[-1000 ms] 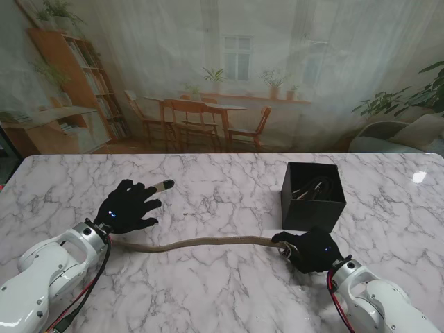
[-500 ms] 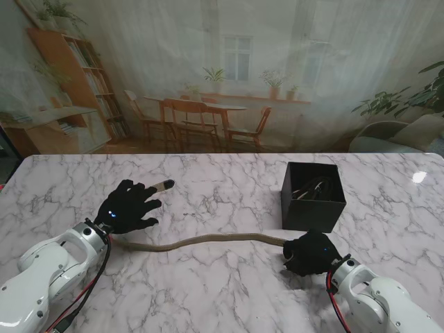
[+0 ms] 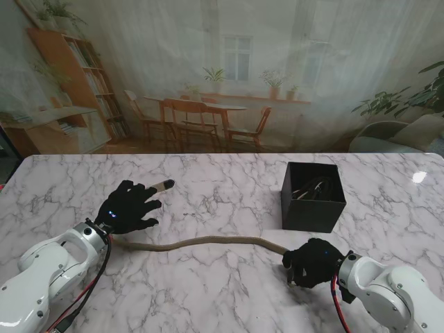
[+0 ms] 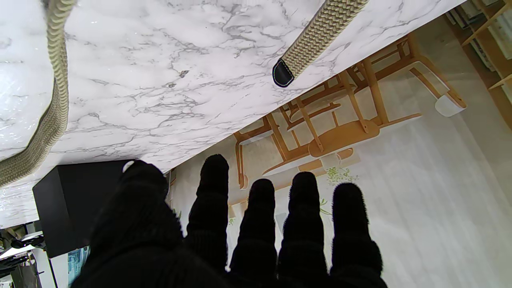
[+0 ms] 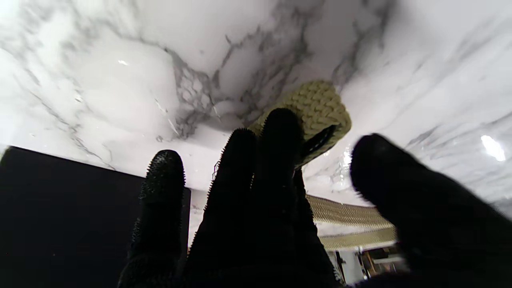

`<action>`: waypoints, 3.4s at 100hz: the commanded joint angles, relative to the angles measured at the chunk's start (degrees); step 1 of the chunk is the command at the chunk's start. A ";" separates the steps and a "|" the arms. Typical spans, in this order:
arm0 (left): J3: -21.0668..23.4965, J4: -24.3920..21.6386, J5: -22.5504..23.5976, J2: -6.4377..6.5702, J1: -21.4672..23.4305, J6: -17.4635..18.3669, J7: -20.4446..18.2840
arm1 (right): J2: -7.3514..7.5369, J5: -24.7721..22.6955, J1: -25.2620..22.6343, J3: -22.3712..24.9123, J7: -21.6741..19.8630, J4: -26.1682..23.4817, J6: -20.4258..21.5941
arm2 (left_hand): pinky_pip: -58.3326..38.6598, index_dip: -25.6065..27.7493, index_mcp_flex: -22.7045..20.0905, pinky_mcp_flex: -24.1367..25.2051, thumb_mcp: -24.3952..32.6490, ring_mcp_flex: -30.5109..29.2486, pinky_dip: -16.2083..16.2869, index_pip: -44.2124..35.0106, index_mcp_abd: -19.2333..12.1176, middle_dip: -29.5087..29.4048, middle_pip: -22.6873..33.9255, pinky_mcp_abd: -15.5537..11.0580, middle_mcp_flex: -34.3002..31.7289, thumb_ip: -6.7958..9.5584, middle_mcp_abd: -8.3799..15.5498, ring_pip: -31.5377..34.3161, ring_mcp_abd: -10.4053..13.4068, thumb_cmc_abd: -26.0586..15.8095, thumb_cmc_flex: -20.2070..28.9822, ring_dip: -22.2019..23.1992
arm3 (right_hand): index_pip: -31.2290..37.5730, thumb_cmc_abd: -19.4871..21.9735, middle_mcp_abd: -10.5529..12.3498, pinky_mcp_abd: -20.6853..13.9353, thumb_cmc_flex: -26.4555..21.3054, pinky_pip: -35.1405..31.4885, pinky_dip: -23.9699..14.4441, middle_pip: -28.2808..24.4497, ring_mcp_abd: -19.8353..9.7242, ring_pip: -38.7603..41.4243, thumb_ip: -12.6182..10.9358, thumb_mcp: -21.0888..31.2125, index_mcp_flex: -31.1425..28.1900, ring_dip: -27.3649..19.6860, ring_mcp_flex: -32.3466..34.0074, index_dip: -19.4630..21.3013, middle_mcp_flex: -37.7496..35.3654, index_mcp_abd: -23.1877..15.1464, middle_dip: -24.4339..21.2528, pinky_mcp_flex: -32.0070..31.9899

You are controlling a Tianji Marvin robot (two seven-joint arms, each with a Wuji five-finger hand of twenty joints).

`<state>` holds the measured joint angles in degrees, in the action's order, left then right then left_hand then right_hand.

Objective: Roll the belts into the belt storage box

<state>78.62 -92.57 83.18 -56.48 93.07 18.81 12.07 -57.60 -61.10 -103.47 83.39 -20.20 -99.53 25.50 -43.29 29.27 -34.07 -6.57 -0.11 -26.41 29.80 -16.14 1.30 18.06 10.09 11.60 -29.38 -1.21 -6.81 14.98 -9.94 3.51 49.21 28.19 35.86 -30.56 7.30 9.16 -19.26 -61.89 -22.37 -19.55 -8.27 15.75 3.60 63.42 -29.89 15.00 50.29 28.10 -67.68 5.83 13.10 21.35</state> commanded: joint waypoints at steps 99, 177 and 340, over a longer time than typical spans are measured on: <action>-0.02 0.14 -0.35 -0.20 -0.25 0.50 -0.65 | 0.29 -9.32 1.31 -3.94 14.36 6.29 -3.53 | 1.66 -0.51 -0.14 0.78 -1.45 0.42 0.45 0.38 1.67 0.53 -0.43 2.06 -0.67 0.17 -1.68 -0.92 -1.23 -3.12 -0.25 0.31 | 29.02 -8.34 -17.44 13.67 -8.65 -0.20 -4.42 -5.09 17.46 -0.48 11.91 -4.62 -15.73 4.90 -5.23 -6.20 33.54 -26.36 6.90 0.27; -5.06 1.02 -4.72 -1.00 -1.53 -3.86 -4.16 | -0.38 -7.99 4.83 -7.01 29.63 13.58 -0.33 | 1.87 -0.49 -0.38 0.92 -1.48 0.23 0.59 0.46 1.69 0.49 -0.67 2.33 -0.92 0.16 -1.74 -1.08 -1.30 -3.22 -0.33 0.25 | 6.45 -2.38 -5.80 5.46 -9.14 -9.25 -3.17 -27.92 6.97 14.42 5.19 0.73 -6.43 13.57 18.74 -15.81 -15.94 -10.46 16.18 10.99; -4.70 1.25 -5.28 -1.10 -1.14 -3.82 -3.47 | 1.14 -11.71 3.55 -5.34 8.38 4.02 0.69 | 1.78 -0.53 -0.18 0.85 -1.46 0.32 0.63 0.42 1.95 0.67 -0.33 2.16 -1.01 0.18 -1.68 -0.83 -1.38 -3.29 -0.03 0.43 | 21.79 -11.86 -0.03 -6.31 -15.37 -6.43 3.55 2.63 1.07 3.51 10.25 2.52 -10.07 -2.20 11.27 -16.05 -11.70 -10.35 0.60 10.36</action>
<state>74.09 -91.49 78.12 -57.38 91.97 14.96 9.37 -56.23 -73.18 -100.00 78.46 -11.88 -96.53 27.14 -43.27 29.27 -34.07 -6.54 -0.21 -26.41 29.80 -16.14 1.74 18.07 10.09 11.69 -29.39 -1.21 -7.38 14.98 -10.19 2.89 49.18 28.19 47.40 -40.76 6.51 2.65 -35.36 -66.31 -18.97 -16.97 -7.03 17.12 11.98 67.23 -33.83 11.79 60.38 12.92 -78.65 -2.22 12.53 31.00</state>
